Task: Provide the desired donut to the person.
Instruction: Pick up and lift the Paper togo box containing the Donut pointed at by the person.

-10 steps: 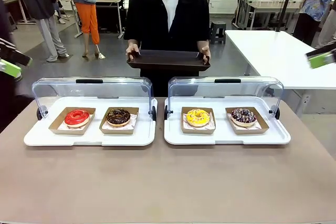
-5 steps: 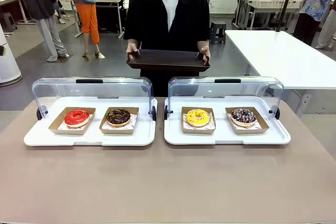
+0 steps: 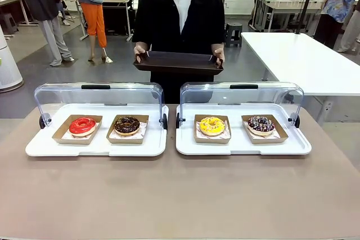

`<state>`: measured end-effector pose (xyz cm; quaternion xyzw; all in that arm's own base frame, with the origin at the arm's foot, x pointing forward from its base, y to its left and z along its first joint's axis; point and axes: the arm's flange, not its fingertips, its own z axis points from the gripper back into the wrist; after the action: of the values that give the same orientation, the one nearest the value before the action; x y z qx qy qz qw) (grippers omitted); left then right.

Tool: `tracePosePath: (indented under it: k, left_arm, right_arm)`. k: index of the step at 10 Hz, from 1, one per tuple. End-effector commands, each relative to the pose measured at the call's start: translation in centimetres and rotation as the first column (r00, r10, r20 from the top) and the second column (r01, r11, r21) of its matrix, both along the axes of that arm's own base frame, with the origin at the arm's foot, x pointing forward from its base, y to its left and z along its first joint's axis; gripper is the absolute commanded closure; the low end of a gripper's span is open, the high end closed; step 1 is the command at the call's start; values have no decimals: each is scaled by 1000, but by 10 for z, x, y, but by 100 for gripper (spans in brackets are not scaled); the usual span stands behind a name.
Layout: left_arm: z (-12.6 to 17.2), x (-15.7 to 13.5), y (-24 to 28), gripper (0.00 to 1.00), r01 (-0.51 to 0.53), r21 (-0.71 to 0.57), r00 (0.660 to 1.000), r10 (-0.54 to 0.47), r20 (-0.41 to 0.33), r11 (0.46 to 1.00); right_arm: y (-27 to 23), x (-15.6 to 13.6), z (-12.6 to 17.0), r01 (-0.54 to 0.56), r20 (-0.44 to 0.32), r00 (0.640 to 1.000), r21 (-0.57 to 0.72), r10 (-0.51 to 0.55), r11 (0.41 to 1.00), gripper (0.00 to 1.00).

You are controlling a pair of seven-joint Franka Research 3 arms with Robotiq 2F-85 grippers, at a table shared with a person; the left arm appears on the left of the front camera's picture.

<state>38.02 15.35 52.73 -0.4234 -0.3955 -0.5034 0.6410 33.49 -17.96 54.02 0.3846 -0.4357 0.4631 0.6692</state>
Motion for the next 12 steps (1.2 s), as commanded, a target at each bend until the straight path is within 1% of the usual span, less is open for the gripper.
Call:
tracePosePath:
  k: [1, 2, 4, 5, 6, 12]
  left_arm:
    - [1, 2, 15, 0, -23, -1, 1000, 23, 13, 1000]
    - [-1, 2, 19, 0, -37, 2, 999, 37, 4, 999]
    - [-1, -3, 18, 0, -35, 31, 999, 34, 11, 999]
    - [-6, -1, 21, 0, -48, 18, 999, 48, -23, 999]
    - [-6, -1, 21, 0, -48, 18, 999, 48, -23, 999]
    - [-6, -1, 21, 0, -48, 18, 999, 48, -23, 999]
  right_arm:
    - [-1, -5, 12, -2, 33, 999, -28, 3, 1000, 0]
    - [-3, -7, 13, 1, 34, 999, -31, 0, 1000, 0]
    - [0, -7, 7, -14, 2, 1000, -50, 14, 999, 0]
    - [4, -5, 2, -19, -8, 1000, -62, 18, 998, 0]
    - [-2, -9, 11, 0, -4, 1000, -46, 0, 999, 0]
    - [-2, -9, 11, 0, -4, 1000, -46, 0, 999, 0]
